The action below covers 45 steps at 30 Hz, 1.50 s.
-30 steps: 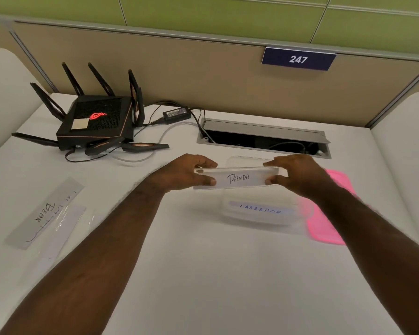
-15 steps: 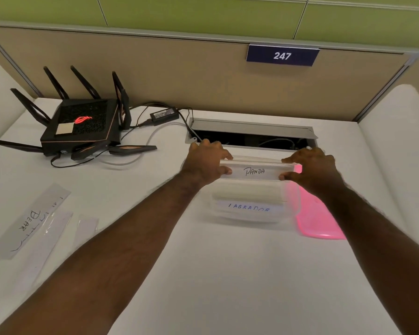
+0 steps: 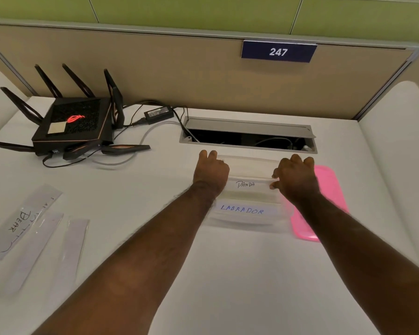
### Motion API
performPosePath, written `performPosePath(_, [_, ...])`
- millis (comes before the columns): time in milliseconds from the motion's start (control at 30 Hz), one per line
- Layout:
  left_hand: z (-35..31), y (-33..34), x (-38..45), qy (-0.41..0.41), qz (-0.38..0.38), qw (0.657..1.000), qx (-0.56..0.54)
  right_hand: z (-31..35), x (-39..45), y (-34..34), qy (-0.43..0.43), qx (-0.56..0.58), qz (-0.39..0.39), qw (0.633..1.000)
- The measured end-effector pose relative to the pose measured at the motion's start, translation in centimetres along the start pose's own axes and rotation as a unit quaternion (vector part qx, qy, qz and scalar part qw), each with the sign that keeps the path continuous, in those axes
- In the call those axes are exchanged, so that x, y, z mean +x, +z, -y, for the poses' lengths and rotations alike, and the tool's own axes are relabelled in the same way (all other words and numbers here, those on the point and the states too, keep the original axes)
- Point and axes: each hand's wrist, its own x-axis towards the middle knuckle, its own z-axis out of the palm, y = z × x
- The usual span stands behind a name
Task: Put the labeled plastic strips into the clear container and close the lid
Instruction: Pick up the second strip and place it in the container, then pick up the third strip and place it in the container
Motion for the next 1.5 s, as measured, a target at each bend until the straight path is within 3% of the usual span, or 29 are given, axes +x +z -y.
performPosePath(267, [-1.6,1.5,0.8,0.003,0.031,0.999,0.022,1.1,0.2,1.0,-0.039,-0.104,0.021,0.994])
performPosePath(567, [-1.9,2.5,1.6,0.007,0.035,0.999,0.028,1.5,0.2,1.6,-0.041,-0.114,0.038,0.992])
performPosePath(800, [-0.9,2.1,1.2,0.025,-0.045,0.998,-0.024,2.0,-0.1,1.2,-0.032,-0.063,0.015,0.997])
performPosePath(967, [1.0,2.0,-1.3,-0.042,-0.12,0.987,-0.1,2.6,-0.5,0.1,-0.018,-0.037,-0.024,0.999])
performPosePath(1233, [5.0,2.8,-6.2,-0.153,-0.114,0.973,-0.133,6.3,0.4,-2.3,-0.03,-0.008,-0.083,0.996])
performPosePath(1500, [8.8,4.7,-12.0,-0.245,-0.078,0.957,-0.137,14.3,1.9,-4.7,-0.092,0.046,-0.095,0.99])
